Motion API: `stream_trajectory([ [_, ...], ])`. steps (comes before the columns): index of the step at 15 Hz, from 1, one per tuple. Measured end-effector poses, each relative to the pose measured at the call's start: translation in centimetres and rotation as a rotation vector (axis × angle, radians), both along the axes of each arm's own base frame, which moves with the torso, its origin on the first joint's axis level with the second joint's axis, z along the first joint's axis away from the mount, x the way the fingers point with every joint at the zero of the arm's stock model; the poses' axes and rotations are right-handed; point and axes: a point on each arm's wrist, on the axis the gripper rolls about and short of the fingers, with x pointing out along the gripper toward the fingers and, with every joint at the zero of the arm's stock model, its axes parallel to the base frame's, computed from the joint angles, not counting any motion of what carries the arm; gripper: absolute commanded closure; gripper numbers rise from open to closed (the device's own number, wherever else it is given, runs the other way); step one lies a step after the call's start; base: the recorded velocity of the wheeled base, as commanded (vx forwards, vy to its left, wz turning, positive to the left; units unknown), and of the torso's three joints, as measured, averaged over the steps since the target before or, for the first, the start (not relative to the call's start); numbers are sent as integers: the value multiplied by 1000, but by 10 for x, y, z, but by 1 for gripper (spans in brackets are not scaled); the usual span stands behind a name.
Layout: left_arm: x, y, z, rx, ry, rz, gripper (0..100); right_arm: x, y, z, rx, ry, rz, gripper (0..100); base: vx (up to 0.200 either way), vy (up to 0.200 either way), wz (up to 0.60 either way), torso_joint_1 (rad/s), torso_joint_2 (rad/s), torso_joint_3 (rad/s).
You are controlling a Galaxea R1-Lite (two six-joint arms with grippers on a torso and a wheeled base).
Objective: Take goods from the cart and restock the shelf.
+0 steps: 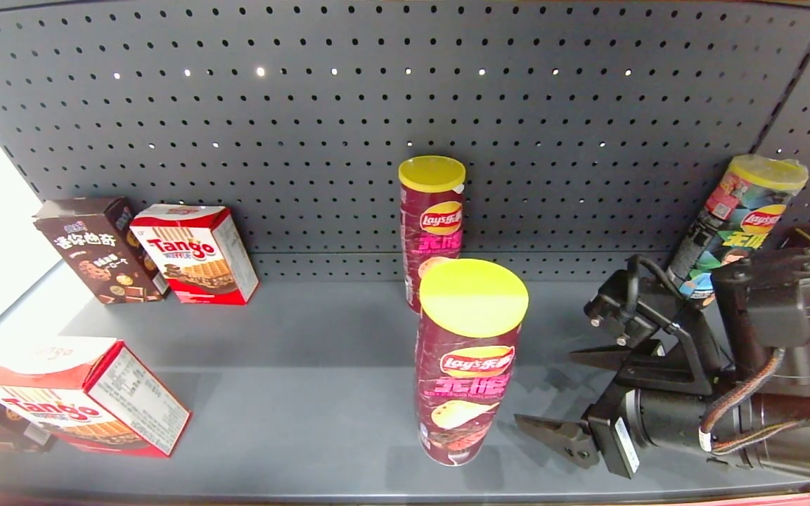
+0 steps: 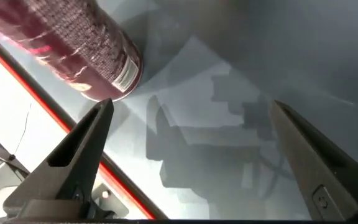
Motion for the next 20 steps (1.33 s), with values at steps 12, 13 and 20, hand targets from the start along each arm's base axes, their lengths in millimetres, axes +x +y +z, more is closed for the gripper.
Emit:
stream_trajectory([
  [12, 0, 0, 0, -1, 1, 0, 0, 6, 17, 2, 1, -3, 34, 0, 0, 0, 0, 0, 0, 0],
  [13, 0, 0, 0, -1, 1, -1, 0, 6, 17, 2, 1, -3, 35, 0, 0, 0, 0, 0, 0, 0],
  [20, 0, 0, 0, -1, 0, 0, 0, 5, 21, 1, 1, -2, 46, 0, 0, 0, 0, 0, 0, 0],
])
